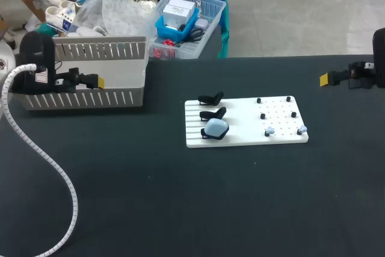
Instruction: Pick up each earbud case from the left stands, insert the matching earbuds, close the lid, and place the case in the box.
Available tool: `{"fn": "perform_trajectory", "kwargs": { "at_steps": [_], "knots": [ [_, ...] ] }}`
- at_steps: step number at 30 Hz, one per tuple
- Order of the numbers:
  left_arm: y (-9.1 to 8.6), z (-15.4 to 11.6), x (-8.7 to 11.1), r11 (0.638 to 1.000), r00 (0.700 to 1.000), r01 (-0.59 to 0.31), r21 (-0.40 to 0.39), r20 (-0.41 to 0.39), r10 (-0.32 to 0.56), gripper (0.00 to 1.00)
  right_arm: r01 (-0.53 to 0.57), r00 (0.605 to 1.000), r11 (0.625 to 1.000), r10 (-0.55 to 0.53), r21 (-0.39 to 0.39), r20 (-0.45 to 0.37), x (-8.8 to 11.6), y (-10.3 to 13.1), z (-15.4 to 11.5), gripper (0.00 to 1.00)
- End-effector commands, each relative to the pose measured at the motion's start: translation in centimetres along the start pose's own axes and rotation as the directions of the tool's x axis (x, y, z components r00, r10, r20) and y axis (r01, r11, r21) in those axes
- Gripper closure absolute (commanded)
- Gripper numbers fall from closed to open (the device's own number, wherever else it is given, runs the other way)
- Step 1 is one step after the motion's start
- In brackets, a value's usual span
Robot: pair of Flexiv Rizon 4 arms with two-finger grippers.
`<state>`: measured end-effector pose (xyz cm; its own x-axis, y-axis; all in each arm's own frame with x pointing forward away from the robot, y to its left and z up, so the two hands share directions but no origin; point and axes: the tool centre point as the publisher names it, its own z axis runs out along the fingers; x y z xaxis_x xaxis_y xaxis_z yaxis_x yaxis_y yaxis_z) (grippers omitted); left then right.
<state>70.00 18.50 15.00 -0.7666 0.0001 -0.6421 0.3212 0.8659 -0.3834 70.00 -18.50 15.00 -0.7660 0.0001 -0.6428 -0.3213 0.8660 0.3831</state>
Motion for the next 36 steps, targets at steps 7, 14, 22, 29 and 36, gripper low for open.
{"fn": "perform_trajectory", "kwargs": {
  "at_steps": [7,14,22,29,36],
  "knots": [
    [0.0,0.0,0.0,1.000,1.000,0.000,0.000,0.000,0.000,0.00,0.000,1.000,1.000,0.000,0.000,0.000,0.0,0.0,0.0,0.00],
    [0.0,0.0,0.0,1.000,1.000,0.000,0.000,0.000,0.000,0.00,0.000,1.000,1.000,0.000,0.000,0.000,0.0,0.0,0.0,0.00],
    [0.0,0.0,0.0,1.000,1.000,0.000,0.000,0.000,0.000,0.00,0.000,1.000,1.000,0.000,0.000,0.000,0.0,0.0,0.0,0.00],
    [0.0,0.1,0.0,1.000,1.000,-0.006,0.012,0.007,0.006,0.00,0.000,1.000,1.000,0.000,0.000,0.000,0.0,0.0,0.0,0.00],
    [-1.6,0.6,0.2,0.965,0.972,-0.233,0.116,0.041,0.230,0.00,0.000,1.000,1.000,0.000,0.000,0.000,0.0,0.0,0.0,0.00]
  ]
}}
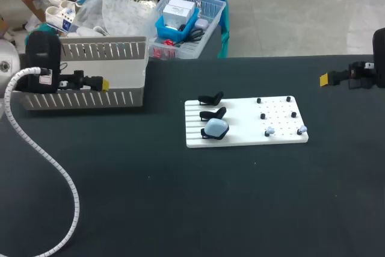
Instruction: Pick up each earbud case from the left stands, insert the matching earbuds, close the lid, and place the case in the box.
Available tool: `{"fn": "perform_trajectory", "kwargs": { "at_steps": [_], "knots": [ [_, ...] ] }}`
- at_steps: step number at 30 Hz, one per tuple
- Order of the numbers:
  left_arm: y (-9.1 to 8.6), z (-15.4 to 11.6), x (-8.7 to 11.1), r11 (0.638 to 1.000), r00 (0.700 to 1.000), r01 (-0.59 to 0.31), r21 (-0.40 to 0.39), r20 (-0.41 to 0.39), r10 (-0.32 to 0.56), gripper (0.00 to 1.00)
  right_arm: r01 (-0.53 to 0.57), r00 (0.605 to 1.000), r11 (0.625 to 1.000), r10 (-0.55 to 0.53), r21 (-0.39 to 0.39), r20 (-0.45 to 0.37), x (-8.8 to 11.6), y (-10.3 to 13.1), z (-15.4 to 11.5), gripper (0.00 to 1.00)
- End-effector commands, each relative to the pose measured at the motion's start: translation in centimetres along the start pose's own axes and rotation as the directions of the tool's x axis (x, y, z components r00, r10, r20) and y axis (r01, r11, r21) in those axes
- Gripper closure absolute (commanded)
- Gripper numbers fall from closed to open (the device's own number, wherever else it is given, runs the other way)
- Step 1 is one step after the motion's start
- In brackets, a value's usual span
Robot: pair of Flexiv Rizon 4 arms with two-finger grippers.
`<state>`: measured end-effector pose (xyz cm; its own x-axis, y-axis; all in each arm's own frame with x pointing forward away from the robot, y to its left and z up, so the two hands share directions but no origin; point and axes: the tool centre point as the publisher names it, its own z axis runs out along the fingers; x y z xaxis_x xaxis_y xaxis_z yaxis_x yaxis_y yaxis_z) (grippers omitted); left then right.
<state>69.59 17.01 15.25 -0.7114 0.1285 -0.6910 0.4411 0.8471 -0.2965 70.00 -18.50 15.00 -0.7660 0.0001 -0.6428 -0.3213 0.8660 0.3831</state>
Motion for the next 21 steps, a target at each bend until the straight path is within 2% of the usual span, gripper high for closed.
{"fn": "perform_trajectory", "kwargs": {
  "at_steps": [1,5,10,15,16,17,19,20,21],
  "knots": [
    [-0.2,0.3,0.1,0.985,0.992,-0.125,0.122,0.049,0.120,0.00,0.000,1.000,1.000,0.000,0.000,0.000,0.0,0.0,0.0,0.00],
    [-0.7,0.1,-0.1,0.935,0.960,-0.278,0.220,0.103,0.262,0.00,0.000,1.000,1.000,0.000,0.000,0.000,0.0,0.0,0.0,0.00],
    [-1.2,0.3,0.0,0.829,0.888,-0.459,0.320,0.144,0.436,0.00,0.000,1.000,1.000,0.000,0.000,0.000,0.0,0.0,0.0,0.00],
    [-1.5,0.5,0.7,0.717,0.803,-0.583,0.381,0.137,0.580,0.00,0.000,1.000,1.000,0.000,0.000,0.000,0.0,0.0,0.0,0.00],
    [-1.6,0.6,1.1,0.686,0.778,-0.613,0.392,0.144,0.612,0.00,0.000,1.000,1.000,0.000,0.000,0.000,0.0,0.0,0.0,0.00],
    [-1.6,0.7,1.4,0.670,0.762,-0.632,0.391,0.152,0.630,0.00,0.000,1.000,1.000,0.000,0.000,0.000,0.0,0.0,0.0,0.00],
    [-1.8,1.1,2.1,0.613,0.703,-0.696,0.374,0.179,0.688,0.00,0.000,1.000,1.000,0.000,0.000,0.000,0.0,0.0,0.0,0.00],
    [-1.9,1.2,2.3,0.578,0.661,-0.738,0.348,0.198,0.724,0.00,0.000,1.000,1.000,0.000,0.000,0.000,0.0,0.0,0.0,0.00],
    [-2.1,1.5,3.1,0.503,0.580,-0.801,0.323,0.215,0.785,0.00,0.000,1.000,1.000,0.000,0.000,0.000,0.0,0.0,0.0,0.00]
  ]
}}
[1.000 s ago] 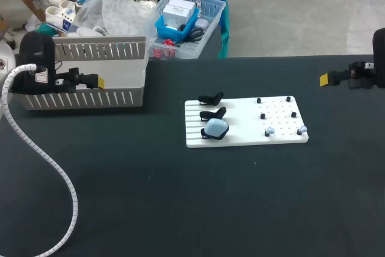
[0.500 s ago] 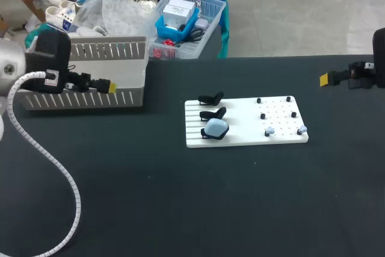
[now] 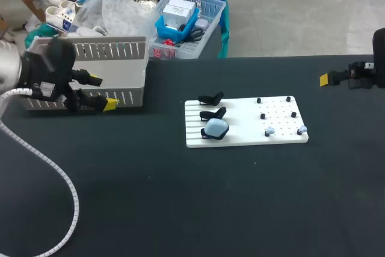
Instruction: Pick up each earbud case from the left stands, insert the matching earbuds, close the lid, and place the case in the box.
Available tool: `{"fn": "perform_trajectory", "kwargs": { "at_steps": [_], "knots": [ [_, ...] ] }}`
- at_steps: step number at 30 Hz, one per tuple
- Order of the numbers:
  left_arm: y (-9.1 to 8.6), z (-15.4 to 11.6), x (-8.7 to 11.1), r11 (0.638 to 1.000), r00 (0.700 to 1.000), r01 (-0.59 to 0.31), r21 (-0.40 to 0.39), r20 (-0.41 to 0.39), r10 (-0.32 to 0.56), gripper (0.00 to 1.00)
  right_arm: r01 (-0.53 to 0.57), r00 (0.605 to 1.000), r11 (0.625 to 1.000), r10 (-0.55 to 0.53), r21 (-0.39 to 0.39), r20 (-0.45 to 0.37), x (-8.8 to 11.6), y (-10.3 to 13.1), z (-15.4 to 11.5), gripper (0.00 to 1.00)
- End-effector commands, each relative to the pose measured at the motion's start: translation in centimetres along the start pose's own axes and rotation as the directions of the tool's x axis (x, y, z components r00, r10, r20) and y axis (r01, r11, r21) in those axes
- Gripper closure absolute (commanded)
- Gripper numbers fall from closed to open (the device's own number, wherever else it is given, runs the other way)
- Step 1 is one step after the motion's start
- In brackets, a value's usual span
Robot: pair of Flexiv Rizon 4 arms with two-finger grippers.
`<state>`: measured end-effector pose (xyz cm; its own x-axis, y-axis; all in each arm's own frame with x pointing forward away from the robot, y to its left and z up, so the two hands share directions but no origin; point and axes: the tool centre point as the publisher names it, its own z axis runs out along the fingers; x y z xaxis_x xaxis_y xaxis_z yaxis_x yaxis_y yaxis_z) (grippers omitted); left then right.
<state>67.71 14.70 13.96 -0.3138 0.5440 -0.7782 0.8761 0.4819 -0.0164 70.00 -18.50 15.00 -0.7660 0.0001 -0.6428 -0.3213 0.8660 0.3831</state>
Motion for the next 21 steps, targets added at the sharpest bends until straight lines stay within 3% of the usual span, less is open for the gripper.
{"fn": "perform_trajectory", "kwargs": {
  "at_steps": [1,2,6,12,16,21],
  "knots": [
    [-0.6,0.7,1.4,0.906,0.919,-0.394,0.156,0.083,0.385,0.00,0.000,1.000,1.000,0.000,0.000,0.000,0.0,0.0,0.0,0.00],
    [-0.9,0.9,1.5,0.885,0.900,-0.436,0.164,0.090,0.427,0.00,0.000,1.000,1.000,0.000,0.000,0.000,0.0,0.0,0.0,0.00],
    [-2.2,1.7,1.7,0.839,0.868,-0.496,0.224,0.132,0.478,0.00,0.000,1.000,1.000,0.000,0.000,0.000,0.0,0.0,0.0,0.00],
    [-4.6,3.6,0.8,0.791,0.840,-0.543,0.281,0.185,0.511,0.00,0.000,1.000,1.000,0.000,0.000,0.000,0.0,0.0,0.0,0.00],
    [-5.7,6.3,0.0,0.790,0.844,-0.536,0.297,0.200,0.497,0.00,0.000,1.000,1.000,0.000,0.000,0.000,0.0,0.0,0.0,0.00],
    [-7.6,9.5,-0.9,0.803,0.842,-0.535,0.262,0.239,0.483,0.00,0.000,1.000,1.000,0.000,0.000,0.000,0.0,0.0,0.0,0.00]
  ]
}}
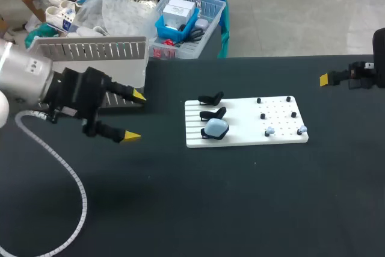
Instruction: Pick up each earbud case from the left stands, insert the matching earbuds, close the lid, and place the case in the box.
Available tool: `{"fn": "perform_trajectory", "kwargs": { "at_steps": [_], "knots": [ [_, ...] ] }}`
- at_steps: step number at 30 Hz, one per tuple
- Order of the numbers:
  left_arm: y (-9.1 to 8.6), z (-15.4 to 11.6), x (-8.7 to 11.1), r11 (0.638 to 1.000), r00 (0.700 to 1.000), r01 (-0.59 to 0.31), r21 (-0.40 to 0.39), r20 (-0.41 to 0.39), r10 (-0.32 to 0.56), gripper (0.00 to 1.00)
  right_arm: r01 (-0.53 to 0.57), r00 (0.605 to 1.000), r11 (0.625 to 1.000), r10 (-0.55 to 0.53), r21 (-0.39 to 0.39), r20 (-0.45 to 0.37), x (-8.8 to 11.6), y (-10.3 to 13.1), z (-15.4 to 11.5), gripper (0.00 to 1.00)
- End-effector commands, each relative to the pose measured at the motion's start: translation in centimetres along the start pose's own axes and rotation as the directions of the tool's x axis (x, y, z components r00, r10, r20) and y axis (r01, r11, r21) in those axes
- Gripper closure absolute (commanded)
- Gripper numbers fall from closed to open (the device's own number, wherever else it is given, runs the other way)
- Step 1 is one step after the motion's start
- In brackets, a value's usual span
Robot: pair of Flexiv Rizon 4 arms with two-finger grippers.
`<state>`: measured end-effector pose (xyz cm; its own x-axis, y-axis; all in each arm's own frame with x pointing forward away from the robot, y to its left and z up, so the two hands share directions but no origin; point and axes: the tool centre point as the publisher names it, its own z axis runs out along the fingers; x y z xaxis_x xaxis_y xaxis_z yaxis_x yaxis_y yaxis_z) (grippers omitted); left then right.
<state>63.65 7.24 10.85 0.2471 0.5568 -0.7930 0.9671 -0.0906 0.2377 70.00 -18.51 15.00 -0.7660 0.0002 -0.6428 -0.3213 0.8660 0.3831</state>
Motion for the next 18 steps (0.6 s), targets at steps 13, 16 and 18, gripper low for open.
{"fn": "perform_trajectory", "kwargs": {
  "at_steps": [13,16,18],
  "knots": [
    [3.0,11.0,-1.9,0.995,0.994,0.098,-0.031,0.055,-0.096,0.00,0.000,1.000,1.000,0.000,0.000,0.000,0.0,0.0,0.0,0.00],
    [3.3,11.7,-1.6,0.993,0.993,0.112,-0.038,0.052,-0.110,0.00,0.000,1.000,1.000,0.000,0.000,0.000,0.0,0.0,0.0,0.00],
    [3.5,12.1,-1.3,0.990,0.990,0.133,-0.048,0.046,-0.130,0.00,0.000,1.000,1.000,0.000,0.000,0.000,0.0,0.0,0.0,0.00]
  ]
}}
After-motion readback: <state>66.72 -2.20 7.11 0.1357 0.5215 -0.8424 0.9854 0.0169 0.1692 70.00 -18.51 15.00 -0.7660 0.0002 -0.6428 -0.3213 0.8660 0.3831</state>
